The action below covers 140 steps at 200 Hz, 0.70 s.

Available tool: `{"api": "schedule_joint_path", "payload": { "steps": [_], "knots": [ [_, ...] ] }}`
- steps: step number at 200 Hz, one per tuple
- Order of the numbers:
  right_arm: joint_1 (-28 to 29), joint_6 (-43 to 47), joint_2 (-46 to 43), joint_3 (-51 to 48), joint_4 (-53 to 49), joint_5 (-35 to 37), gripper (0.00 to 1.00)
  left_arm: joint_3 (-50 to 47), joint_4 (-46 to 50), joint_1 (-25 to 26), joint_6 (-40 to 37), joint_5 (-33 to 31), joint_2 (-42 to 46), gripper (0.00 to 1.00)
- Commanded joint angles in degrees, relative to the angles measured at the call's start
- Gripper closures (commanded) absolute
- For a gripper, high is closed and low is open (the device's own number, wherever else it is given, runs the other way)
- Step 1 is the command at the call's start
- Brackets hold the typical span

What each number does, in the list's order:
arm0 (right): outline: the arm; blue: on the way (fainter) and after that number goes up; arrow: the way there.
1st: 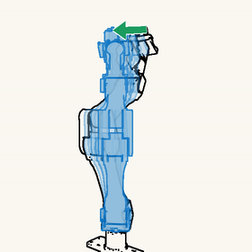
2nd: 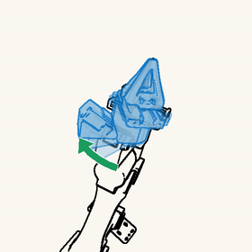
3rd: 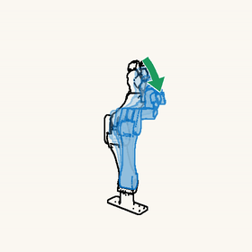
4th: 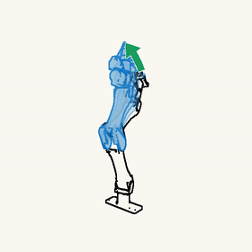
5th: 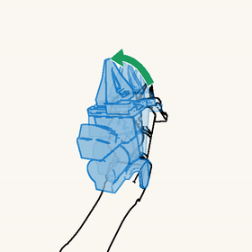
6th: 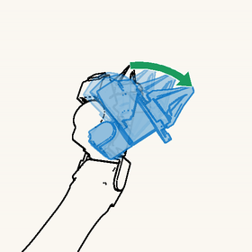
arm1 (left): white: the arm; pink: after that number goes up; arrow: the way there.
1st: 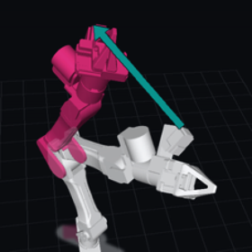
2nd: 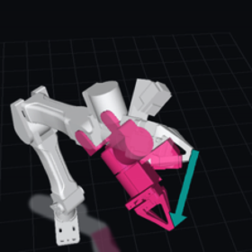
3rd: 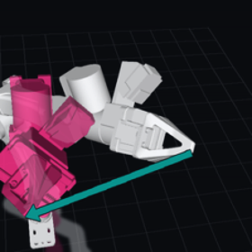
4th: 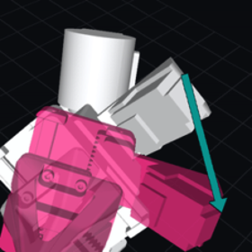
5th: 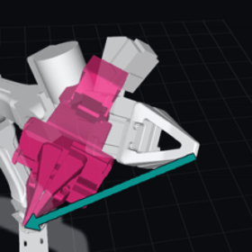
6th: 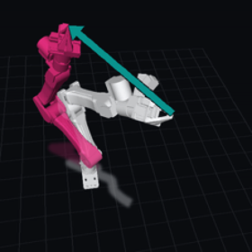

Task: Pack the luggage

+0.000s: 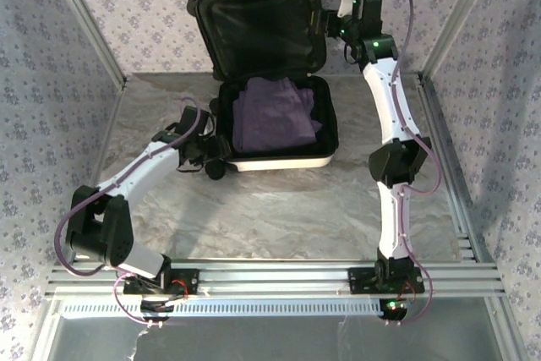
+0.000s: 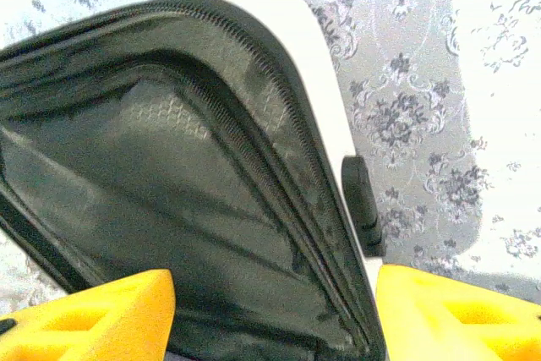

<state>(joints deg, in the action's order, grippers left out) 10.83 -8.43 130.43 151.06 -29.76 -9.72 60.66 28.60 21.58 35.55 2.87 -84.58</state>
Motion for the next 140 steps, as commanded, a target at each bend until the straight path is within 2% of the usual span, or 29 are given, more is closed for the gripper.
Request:
{"api": "schedule_joint_path", "payload": {
  "steps": [1,52,85,101,123,140],
  "knots": [
    [-1.2,-4.0,3.84,3.07,6.35,-2.83,0.33,-0.96,2.46,1.19,1.12,-1.78,2.6,0.41],
    [-1.98,-6.16,11.51,6.69,21.13,-9.39,0.28,-3.41,3.07,1.95,2.57,-3.06,5.6,0.41],
    [-1.9,-8.28,16.44,9.64,28.23,-10.33,0.29,-3.36,3.04,3.0,2.8,-3.49,5.47,0.41],
    [-1.93,-9.77,17.39,9.69,30.36,-9.54,0.32,-3.27,3.15,3.42,2.86,-3.69,5.38,0.41],
    [-1.87,-10.55,17.76,9.66,31.76,-9.75,0.45,-3.23,3.1,3.64,2.77,-3.78,5.06,0.41],
    [-1.7,-10.48,17.54,9.69,32.03,-10.06,0.5,-3.18,3.05,3.82,2.77,-3.84,4.77,0.41]
  ]
}}
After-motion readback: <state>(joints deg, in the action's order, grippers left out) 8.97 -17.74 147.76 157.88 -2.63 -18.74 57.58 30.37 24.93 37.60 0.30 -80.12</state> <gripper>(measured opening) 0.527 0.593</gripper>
